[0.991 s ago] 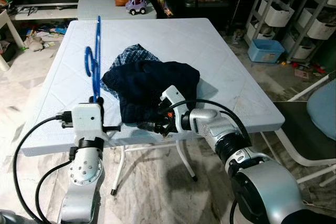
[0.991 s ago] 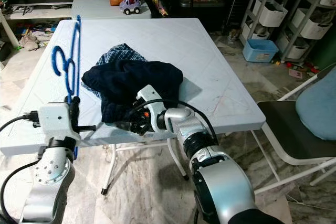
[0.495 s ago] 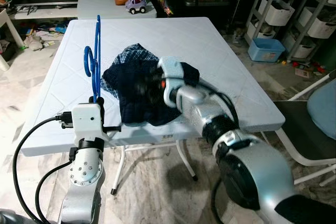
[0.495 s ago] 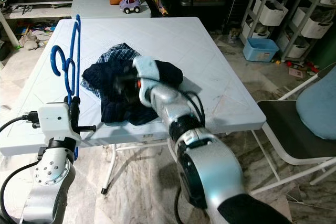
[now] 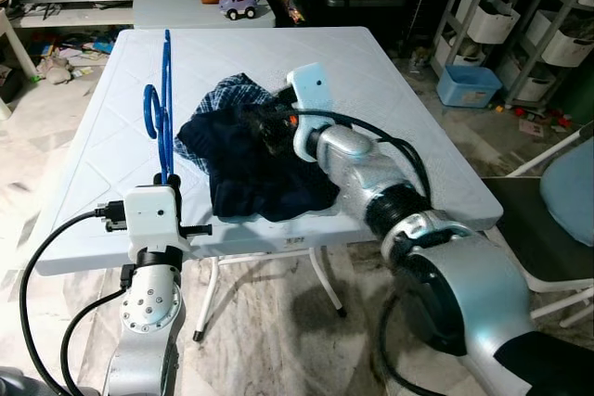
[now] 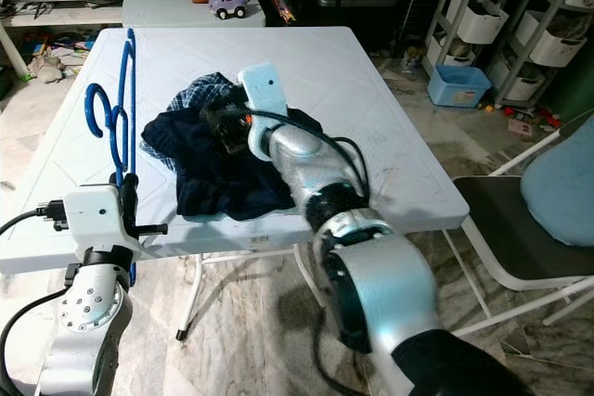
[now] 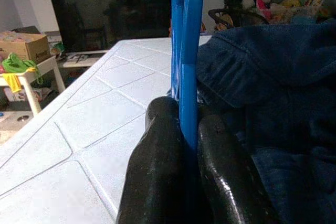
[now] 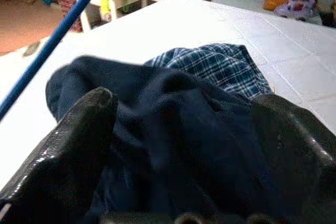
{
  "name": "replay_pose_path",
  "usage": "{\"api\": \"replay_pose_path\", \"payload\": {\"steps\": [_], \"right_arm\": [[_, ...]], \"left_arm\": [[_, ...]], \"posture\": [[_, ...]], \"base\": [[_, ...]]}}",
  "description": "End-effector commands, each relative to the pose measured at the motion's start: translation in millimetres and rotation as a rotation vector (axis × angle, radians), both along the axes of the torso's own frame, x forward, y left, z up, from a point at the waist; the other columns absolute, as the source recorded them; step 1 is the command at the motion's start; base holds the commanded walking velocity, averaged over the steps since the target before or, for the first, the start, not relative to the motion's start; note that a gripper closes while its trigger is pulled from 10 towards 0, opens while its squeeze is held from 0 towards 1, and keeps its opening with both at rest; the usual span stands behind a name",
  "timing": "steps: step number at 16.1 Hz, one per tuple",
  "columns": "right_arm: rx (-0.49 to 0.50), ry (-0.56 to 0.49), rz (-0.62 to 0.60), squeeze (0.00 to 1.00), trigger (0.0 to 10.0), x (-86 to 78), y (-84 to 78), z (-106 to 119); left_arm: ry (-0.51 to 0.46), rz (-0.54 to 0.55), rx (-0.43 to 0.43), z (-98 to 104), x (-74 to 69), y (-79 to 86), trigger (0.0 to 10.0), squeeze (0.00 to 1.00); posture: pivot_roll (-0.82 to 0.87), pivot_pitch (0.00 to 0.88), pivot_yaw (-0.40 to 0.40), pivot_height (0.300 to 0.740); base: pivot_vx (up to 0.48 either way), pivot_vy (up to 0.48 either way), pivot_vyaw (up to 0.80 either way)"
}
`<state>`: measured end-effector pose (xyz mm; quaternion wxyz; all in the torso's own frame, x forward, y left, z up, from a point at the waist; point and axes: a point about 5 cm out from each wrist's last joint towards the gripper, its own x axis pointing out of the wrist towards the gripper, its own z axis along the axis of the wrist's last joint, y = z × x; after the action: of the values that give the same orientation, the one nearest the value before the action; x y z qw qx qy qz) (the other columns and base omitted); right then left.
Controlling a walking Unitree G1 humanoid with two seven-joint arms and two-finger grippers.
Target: Hang hanger
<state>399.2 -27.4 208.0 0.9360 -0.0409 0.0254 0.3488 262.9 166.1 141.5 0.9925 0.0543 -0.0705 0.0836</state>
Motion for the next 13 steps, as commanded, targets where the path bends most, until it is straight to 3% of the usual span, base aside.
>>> {"api": "replay_pose_path", "payload": {"steps": [1, 3, 8, 11, 13], "right_arm": [[-0.017, -0.037, -0.002, 0.00, 10.0, 2.4, -16.4, -0.2], [-0.003, -0.096, -0.044, 0.00, 10.0, 6.4, -46.0, 4.4], [0.010, -0.225, -0.080, 0.00, 10.0, 4.2, -60.9, 11.2], [0.049, -0.231, -0.084, 0.00, 10.0, -3.1, -62.7, -0.6], [0.088, -0.233, -0.193, 0.00, 10.0, -12.2, -83.0, -17.2]], "left_arm": [[-0.005, -0.011, 0.004, 1.8, -1.7, 1.1, 10.0, 0.00], [0.001, -0.052, 0.019, 0.4, 0.8, -0.5, 10.0, 0.00], [-0.022, -0.190, 0.074, 11.3, 10.4, -10.3, 10.0, 0.00], [-0.019, -0.211, 0.090, 13.0, 6.2, -7.9, 10.0, 0.00], [0.017, -0.178, 0.099, 6.7, -4.7, -1.8, 10.0, 0.00]], "posture": [[0.07, 0.067, -0.073, 0.740], [0.05, 0.065, -0.057, 0.740], [0.05, 0.038, -0.020, 0.740], [0.05, 0.034, -0.018, 0.740], [0.06, 0.030, -0.024, 0.740]], "base": [[0.000, 0.000, 0.00], [0.000, 0.000, 0.00], [0.000, 0.000, 0.00], [0.000, 0.000, 0.00], [0.000, 0.000, 0.00]]}}
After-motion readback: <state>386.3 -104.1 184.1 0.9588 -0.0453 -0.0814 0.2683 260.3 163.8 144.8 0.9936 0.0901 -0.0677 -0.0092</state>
